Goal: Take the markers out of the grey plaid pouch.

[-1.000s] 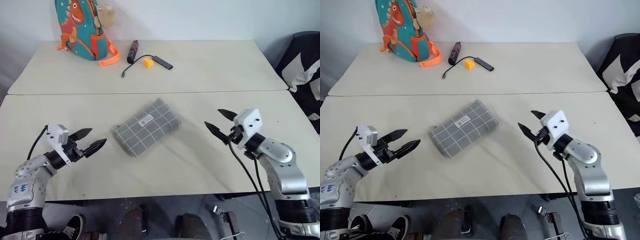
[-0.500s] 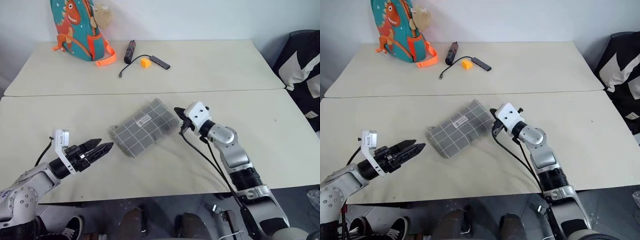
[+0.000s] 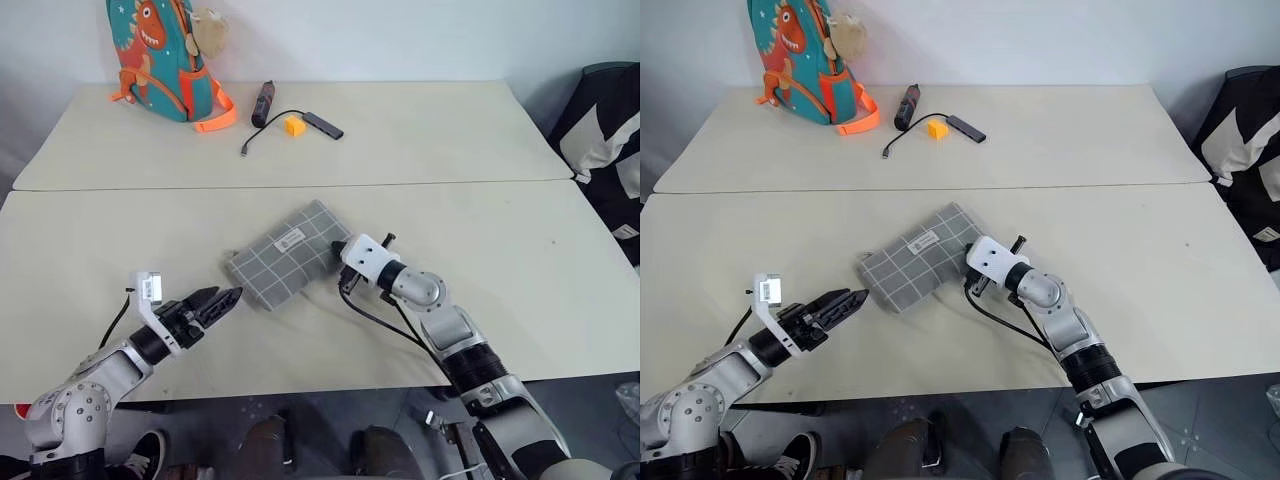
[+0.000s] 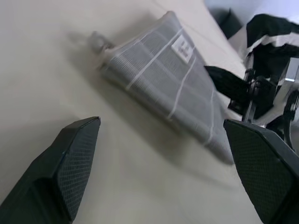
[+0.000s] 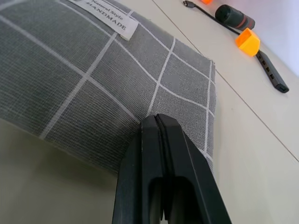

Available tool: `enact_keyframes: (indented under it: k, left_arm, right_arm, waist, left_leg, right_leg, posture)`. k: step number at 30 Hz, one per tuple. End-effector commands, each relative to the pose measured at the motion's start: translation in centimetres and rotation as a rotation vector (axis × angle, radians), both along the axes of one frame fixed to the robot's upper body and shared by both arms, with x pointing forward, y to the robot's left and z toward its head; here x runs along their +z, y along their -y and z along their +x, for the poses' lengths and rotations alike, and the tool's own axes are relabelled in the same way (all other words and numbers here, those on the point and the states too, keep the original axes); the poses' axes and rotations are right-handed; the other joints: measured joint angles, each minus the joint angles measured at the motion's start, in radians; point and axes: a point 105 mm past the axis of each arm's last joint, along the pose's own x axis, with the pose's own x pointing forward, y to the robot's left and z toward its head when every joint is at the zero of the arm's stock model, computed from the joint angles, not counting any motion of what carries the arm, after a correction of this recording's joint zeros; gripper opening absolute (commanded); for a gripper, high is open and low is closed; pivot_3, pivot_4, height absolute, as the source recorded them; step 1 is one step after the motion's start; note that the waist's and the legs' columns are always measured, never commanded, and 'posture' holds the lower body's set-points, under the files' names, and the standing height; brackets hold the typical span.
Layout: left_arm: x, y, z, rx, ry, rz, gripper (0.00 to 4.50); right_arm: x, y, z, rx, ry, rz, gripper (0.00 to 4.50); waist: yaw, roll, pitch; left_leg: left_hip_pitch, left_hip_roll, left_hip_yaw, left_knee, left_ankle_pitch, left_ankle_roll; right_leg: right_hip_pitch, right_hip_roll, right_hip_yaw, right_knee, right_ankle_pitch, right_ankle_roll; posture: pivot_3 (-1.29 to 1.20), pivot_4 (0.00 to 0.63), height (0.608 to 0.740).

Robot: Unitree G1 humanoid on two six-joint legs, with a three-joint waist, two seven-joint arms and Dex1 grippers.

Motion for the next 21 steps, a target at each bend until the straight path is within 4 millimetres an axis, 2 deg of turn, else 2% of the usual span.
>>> enact_keyframes:
  k: [1,6,13,16,21]
  left_arm:
    - [-0.2,0.2,0.4,0.027,-0.026,-0.047,4.5]
    - [-0.9,1.7,0.7,0.014,-0.112,-0.142,4.5]
    - [-0.4,2.9,-0.1,-0.064,-0.174,-0.196,4.5]
    - [-0.3,3.1,-0.5,-0.079,-0.209,-0.246,4.5]
    - [0.2,2.6,0.7,-0.02,-0.186,-0.262,4.5]
  right_arm:
    - [1.3,0.0,-0.2,0.005,0.034,0.026,0.03]
    - [1.3,-0.1,-0.5,0.009,0.035,0.028,0.03]
    - [1.4,-0.3,-0.6,0.008,0.037,0.033,0.03]
    - [1.5,-0.3,-0.6,0.011,0.036,0.037,0.03]
    - [1.6,-0.2,-0.5,0.01,0.034,0.035,0.03]
  waist:
    - [0.0,0.0,0.0]
    - [0.001,0.0,0.0]
    - [0.001,0.0,0.0]
    - [0.0,0.0,0.0]
    - [0.002,0.0,0.0]
  left_leg:
    - [0.0,0.0,0.0,0.0,0.0,0.0]
    - [0.0,0.0,0.0,0.0,0.0,0.001]
    - [0.0,-0.001,-0.001,0.001,0.001,0.001]
    - [0.0,0.0,-0.001,0.0,0.001,0.001]
    - [0.0,0.0,-0.001,0.001,0.001,0.001]
  right_leg:
    - [0.0,0.0,0.0,0.0,0.0,0.0]
    - [0.001,-0.001,0.0,0.0,0.0,0.0]
    - [0.001,-0.001,0.0,0.0,0.0,0.0]
    - [0.001,-0.001,0.0,0.0,0.0,0.0]
    - [0.001,-0.001,0.0,-0.001,0.0,0.0]
  posture:
    - [0.0,0.15,0.74]
    - [0.0,0.15,0.74]
    - [0.0,0.15,0.74]
    - [0.0,0.15,0.74]
    - [0.0,0.15,0.74]
